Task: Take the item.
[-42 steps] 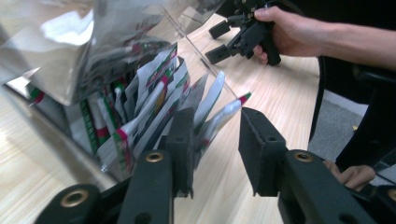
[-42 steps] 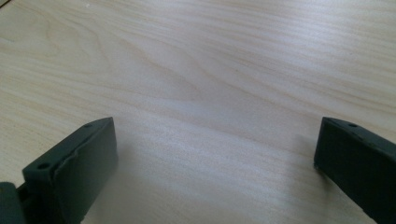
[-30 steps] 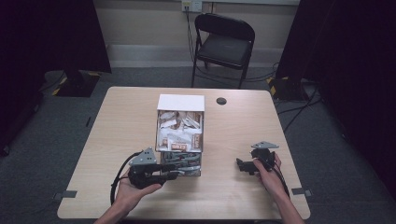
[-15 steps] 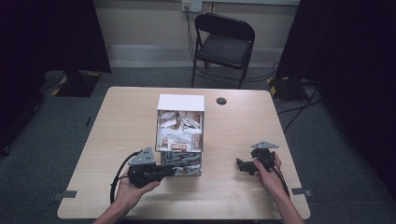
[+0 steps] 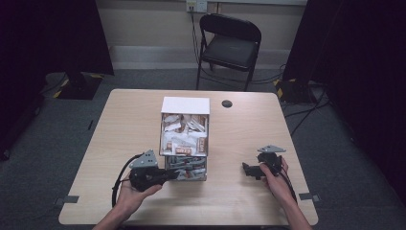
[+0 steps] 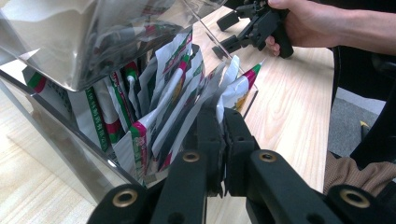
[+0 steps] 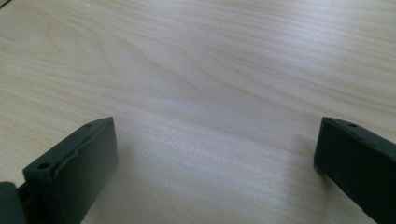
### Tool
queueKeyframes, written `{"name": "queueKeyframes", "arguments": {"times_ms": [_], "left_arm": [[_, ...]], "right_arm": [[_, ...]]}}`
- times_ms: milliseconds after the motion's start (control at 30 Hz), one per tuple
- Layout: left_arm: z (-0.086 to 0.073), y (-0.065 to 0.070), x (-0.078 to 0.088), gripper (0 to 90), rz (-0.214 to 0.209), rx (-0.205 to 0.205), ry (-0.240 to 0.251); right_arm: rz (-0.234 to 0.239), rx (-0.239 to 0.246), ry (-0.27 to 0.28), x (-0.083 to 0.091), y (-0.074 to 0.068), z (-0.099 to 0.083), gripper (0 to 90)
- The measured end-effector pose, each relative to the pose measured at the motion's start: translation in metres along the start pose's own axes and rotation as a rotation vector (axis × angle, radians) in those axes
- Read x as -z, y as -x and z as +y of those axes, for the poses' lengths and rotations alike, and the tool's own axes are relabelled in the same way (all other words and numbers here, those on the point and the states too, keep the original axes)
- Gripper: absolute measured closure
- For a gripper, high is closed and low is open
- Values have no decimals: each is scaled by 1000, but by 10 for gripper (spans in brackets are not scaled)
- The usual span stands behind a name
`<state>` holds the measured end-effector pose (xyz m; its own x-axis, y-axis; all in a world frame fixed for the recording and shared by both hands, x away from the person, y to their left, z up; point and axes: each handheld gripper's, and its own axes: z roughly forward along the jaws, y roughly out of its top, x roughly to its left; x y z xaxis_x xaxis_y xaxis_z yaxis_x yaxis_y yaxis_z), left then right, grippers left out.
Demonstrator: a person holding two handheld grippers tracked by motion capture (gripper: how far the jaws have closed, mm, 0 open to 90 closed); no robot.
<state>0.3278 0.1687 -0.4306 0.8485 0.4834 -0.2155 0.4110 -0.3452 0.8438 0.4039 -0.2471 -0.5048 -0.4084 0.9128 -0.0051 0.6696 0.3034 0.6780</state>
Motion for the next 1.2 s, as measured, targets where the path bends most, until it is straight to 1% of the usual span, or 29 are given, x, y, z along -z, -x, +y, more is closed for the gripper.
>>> {"name": "queueKeyframes", "arguments": {"times_ms": [167, 233, 333, 500, 633, 767, 967, 1200], "left_arm": [[0, -1, 1, 877, -4, 6, 2], [0, -1, 1, 878, -8, 11, 10], [1, 0, 1, 878, -9, 6, 7], [2, -1, 2, 880, -21, 20, 22], [4, -1, 3, 881, -23, 30, 28], [6, -1, 6, 882, -37, 44, 52], [6, 0, 8, 883, -37, 41, 63], [6, 0, 10, 883, -45, 52, 74]], "right_arm": [[0, 0, 0, 0, 0, 0, 0], [0, 0, 0, 0, 0, 0, 0], [0, 2, 1, 0, 0, 0, 0], [0, 1, 1, 0, 0, 0, 0], [-1, 1, 1, 0, 0, 0, 0], [-1, 1, 1, 0, 0, 0, 0], [-1, 1, 1, 0, 0, 0, 0], [-1, 1, 1, 0, 0, 0, 0]]}}
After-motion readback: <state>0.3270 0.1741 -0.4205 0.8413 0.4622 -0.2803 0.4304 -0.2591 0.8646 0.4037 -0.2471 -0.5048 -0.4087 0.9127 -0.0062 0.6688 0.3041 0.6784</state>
